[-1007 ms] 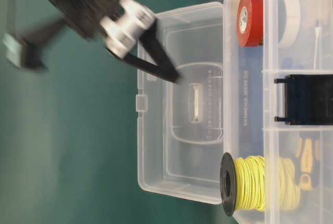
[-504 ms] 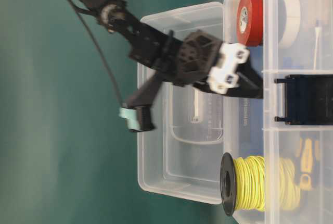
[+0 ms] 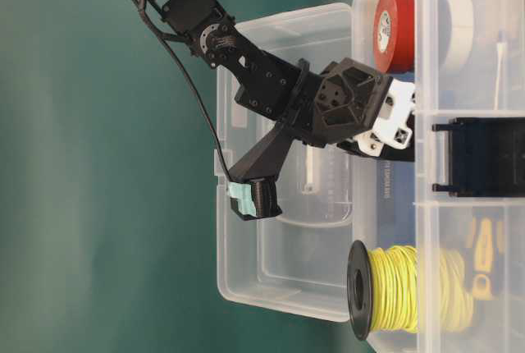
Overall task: Pick the nipper from the toolbox among several items.
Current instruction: 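Close the right gripper on the blue pliers handle, then lift the pliers out of the toolbox with the right gripper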
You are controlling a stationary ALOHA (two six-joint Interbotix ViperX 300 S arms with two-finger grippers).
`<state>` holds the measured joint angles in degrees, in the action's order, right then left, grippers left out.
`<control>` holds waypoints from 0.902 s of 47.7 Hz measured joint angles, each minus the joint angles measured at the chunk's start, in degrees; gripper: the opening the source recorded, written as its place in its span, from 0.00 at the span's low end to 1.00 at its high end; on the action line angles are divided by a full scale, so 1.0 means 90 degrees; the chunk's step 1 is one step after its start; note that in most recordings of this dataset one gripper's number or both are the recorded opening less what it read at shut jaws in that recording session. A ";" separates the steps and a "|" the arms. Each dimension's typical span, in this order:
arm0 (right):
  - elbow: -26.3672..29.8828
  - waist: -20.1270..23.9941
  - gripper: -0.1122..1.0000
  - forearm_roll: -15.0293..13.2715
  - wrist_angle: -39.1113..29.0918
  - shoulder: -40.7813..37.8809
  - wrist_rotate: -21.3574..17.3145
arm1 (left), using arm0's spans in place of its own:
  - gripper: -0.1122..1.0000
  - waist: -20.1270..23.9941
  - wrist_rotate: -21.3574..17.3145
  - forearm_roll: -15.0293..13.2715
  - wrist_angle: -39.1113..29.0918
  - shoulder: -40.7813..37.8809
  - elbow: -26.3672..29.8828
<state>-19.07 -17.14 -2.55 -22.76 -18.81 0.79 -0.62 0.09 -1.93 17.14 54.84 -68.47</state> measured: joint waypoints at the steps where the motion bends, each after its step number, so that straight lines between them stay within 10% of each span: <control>1: 0.0000 0.0000 0.22 0.0000 0.0000 -0.0010 0.0010 | 0.10 0.0000 0.0000 0.0000 0.0000 0.0000 0.0000; 43: -0.0449 0.0215 0.22 0.0078 -0.0605 0.2627 -0.0137 | 0.10 0.0000 0.0020 -0.0010 -0.0020 0.0029 0.0000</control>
<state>-23.12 -15.21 -1.85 -28.21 4.83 -0.44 -0.62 0.26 -2.02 16.96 55.11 -68.47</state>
